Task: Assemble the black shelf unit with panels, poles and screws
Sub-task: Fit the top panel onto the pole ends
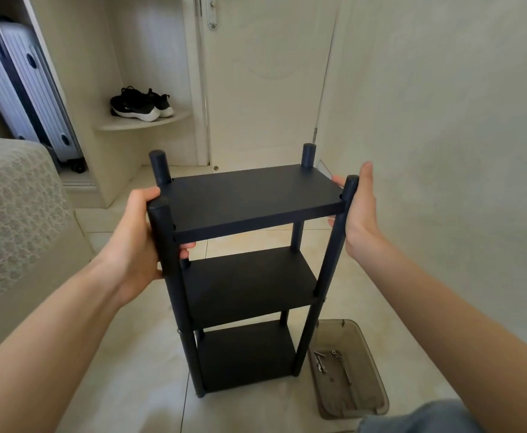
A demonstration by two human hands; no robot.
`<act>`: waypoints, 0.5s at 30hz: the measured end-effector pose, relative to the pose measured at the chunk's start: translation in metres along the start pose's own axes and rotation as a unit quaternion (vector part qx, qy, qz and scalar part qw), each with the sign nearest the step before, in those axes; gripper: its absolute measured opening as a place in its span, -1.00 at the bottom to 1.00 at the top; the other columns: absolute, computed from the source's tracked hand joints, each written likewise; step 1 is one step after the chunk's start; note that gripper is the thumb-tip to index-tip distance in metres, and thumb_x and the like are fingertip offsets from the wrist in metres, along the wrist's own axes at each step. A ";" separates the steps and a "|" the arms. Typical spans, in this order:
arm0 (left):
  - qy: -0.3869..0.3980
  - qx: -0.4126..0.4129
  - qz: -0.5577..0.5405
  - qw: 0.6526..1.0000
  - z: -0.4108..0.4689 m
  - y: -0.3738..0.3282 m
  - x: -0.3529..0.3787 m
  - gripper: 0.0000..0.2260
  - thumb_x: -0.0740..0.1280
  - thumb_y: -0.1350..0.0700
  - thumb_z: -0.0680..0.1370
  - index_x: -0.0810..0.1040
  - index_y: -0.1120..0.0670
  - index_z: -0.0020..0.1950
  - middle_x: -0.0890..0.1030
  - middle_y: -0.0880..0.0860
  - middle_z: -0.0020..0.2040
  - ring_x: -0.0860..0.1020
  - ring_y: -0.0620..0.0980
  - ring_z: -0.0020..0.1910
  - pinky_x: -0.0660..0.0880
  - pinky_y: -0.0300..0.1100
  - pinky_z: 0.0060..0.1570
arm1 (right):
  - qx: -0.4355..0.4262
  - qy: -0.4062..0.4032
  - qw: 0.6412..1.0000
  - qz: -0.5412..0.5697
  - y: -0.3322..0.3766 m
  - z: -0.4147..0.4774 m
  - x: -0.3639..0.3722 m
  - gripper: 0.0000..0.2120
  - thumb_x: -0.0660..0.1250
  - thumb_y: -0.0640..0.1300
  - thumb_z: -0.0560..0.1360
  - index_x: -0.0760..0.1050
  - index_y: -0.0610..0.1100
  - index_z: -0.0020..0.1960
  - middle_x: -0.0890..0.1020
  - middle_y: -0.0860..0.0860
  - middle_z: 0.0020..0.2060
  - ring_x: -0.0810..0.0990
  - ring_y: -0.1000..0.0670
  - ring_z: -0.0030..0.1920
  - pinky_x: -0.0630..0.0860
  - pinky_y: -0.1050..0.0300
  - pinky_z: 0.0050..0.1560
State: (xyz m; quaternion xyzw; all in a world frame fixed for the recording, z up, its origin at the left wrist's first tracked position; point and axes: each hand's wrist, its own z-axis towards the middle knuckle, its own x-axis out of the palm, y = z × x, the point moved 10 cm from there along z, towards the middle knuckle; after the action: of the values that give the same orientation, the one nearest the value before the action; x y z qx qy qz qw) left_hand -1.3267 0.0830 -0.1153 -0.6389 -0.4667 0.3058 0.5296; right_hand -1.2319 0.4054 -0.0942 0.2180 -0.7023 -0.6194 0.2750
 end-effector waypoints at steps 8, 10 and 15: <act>0.004 0.033 0.013 0.999 0.001 -0.007 0.000 -0.47 0.08 -0.34 0.56 0.55 0.03 0.20 0.56 0.04 -0.31 0.54 0.02 -0.27 0.46 0.04 -0.04 | -0.010 0.000 1.000 0.008 -0.002 0.009 -0.004 -0.56 0.10 0.28 0.53 0.63 0.02 0.00 0.64 0.11 -0.25 0.57 0.12 -0.20 0.51 0.24 -0.23; 0.037 0.005 -0.007 0.999 0.000 -0.003 0.001 -0.40 0.11 -0.41 0.54 0.60 0.03 0.22 0.61 0.09 -0.21 0.58 0.06 -0.22 0.48 0.08 0.01 | -0.014 0.002 1.000 0.004 -0.002 0.012 -0.004 -0.55 0.09 0.27 0.52 0.64 0.03 -0.04 0.64 0.12 -0.30 0.57 0.13 -0.23 0.53 0.25 -0.24; 0.013 0.015 -0.086 0.996 0.002 -0.002 0.006 -0.61 0.17 -0.20 0.65 0.52 0.04 0.27 0.68 0.11 -0.19 0.46 -0.01 -0.44 0.47 -0.01 -0.03 | -0.031 0.017 0.999 -0.034 0.004 0.018 0.006 -0.49 0.03 0.31 0.42 0.69 0.10 -0.24 0.60 0.15 -0.41 0.51 0.08 -0.24 0.51 0.20 -0.18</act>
State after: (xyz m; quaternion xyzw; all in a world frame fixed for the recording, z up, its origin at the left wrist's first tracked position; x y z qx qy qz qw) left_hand -1.3264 0.0895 -0.1134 -0.5923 -0.5083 0.2575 0.5696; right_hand -1.2479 0.4160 -0.0910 0.2436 -0.6702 -0.6458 0.2729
